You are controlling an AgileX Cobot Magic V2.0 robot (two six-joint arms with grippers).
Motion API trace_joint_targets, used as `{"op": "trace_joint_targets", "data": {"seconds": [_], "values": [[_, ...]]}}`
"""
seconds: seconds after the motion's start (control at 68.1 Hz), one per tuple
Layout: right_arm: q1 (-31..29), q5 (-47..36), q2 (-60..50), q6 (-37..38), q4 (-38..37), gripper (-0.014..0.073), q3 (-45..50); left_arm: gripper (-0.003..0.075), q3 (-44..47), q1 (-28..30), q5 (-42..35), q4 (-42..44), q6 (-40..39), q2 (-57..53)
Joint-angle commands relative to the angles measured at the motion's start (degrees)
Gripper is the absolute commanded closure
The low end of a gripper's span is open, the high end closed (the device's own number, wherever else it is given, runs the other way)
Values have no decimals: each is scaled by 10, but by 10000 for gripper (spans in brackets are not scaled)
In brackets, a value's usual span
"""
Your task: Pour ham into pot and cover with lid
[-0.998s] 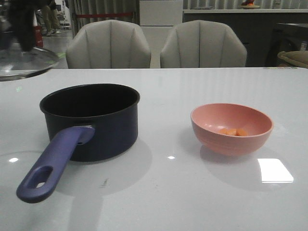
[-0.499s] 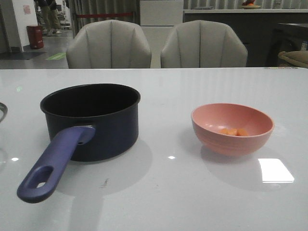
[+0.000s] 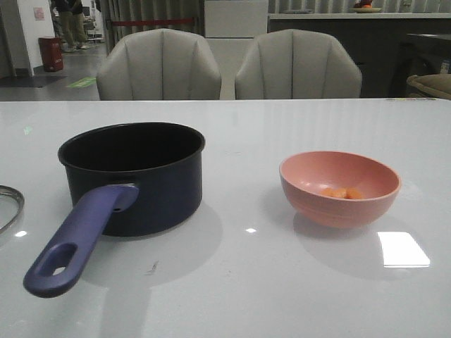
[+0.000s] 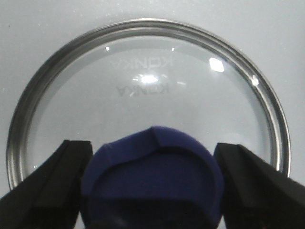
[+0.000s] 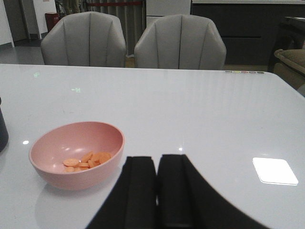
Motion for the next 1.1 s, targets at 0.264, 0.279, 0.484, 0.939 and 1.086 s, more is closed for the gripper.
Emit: {"op": "trace_joint_targets", "data": {"seconds": [0.264,0.279,0.484,0.939,1.086], "values": [[0,-46,-12,-4,-9,447,-2,95,-42,-15,6,-5,2,-76],[0,-46,-12,-4,-9,447,-2,95,-42,-15,6,-5,2,-76],[0,-46,-12,-4,-9,447,-2,95,-32,-54,-3,-5,2,-206],[0,-46,-11,-4,-9,447,-2,95,120,-110,-34,-11,2,-522],[0,-46,-11,-4,-9,447,-2,95,189,-115,-59,-21,2,-655]]}}
